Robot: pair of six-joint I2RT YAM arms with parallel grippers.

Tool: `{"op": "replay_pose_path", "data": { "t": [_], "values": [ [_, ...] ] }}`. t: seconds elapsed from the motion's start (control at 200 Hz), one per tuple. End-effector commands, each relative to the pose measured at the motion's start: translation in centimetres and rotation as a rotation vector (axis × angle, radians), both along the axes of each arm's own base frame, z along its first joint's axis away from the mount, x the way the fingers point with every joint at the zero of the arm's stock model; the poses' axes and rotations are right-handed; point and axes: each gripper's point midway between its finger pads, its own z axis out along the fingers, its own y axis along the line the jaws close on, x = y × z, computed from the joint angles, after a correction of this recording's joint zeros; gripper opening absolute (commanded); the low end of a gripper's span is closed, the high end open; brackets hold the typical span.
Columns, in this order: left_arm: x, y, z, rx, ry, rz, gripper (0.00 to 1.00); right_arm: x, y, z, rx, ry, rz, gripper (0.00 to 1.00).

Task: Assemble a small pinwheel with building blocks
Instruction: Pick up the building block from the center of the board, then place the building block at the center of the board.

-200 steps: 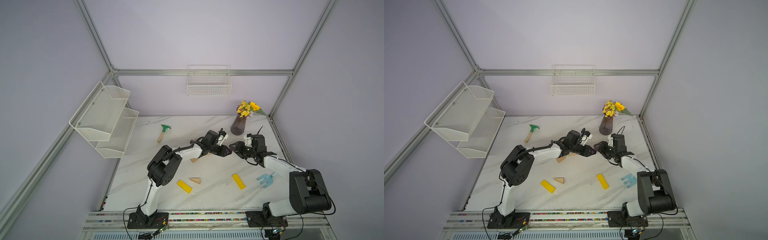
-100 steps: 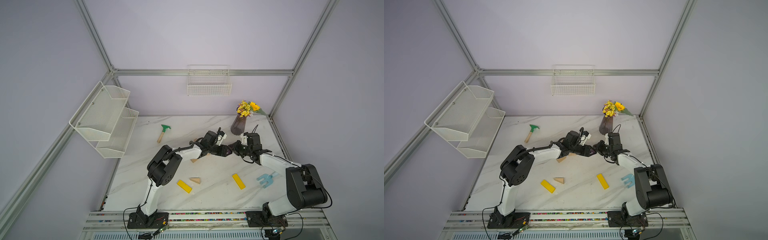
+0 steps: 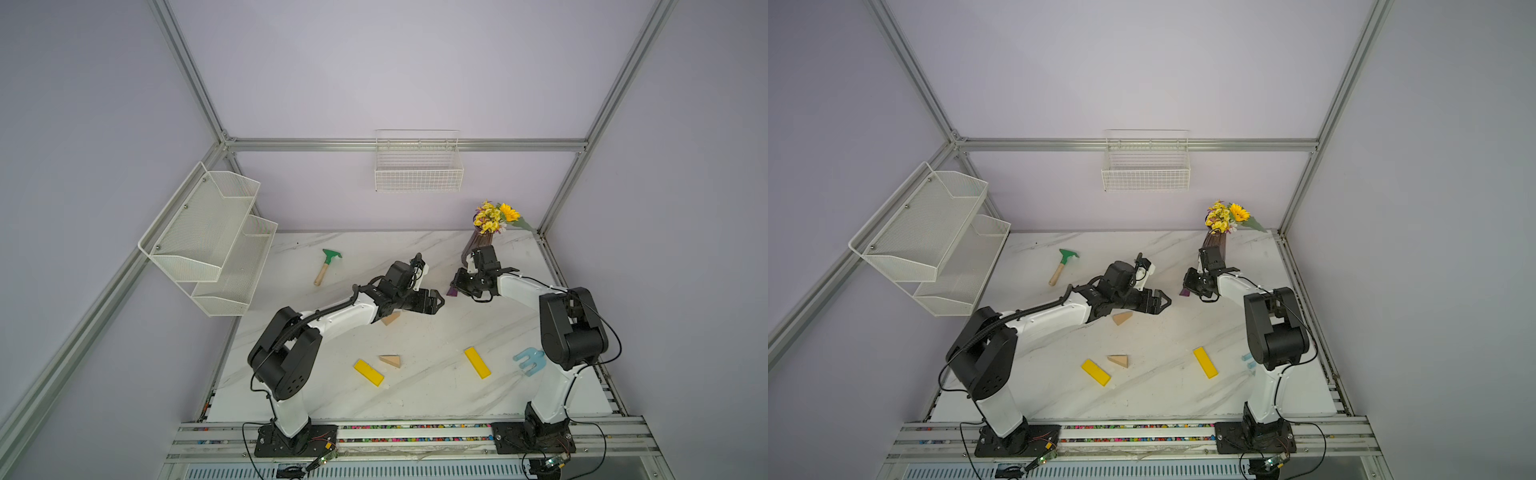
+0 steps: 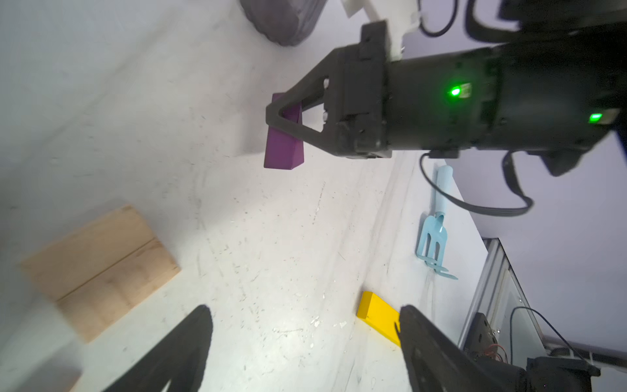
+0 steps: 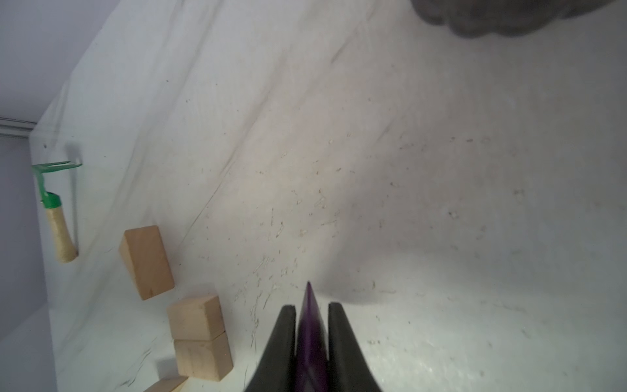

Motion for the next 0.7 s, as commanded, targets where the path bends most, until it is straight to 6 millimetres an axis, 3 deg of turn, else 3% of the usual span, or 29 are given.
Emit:
{"op": "replay_pose_path", "data": {
  "t": [0.0,0.15,0.325,0.535,0.695],
  "values": [
    [-0.2,4.1,0.1,0.145,-0.053,0.071,0.89,-0.7,0.6,-2.1,-0.175,0.081,0.081,0.05],
    [-0.3,7.6,0.7,0.215,-0.076,0.147,0.9,0.4,2.6,-3.0,-0.257,0.103,0.147,0.07],
    [-0.4,10.0,0.4,0.231,-0.074,0.183,0.91,0.7,4.8,-4.8,-0.335,0.142,0.233,0.11],
    [-0.8,9.7,0.4,0.176,-0.078,0.161,0.92,1.4,5.3,-4.5,-0.329,0.121,0.234,0.25],
    [-0.9,9.0,0.1,0.154,-0.062,0.144,0.92,1.8,5.8,-2.5,-0.299,0.078,0.233,0.48]
  ]
}}
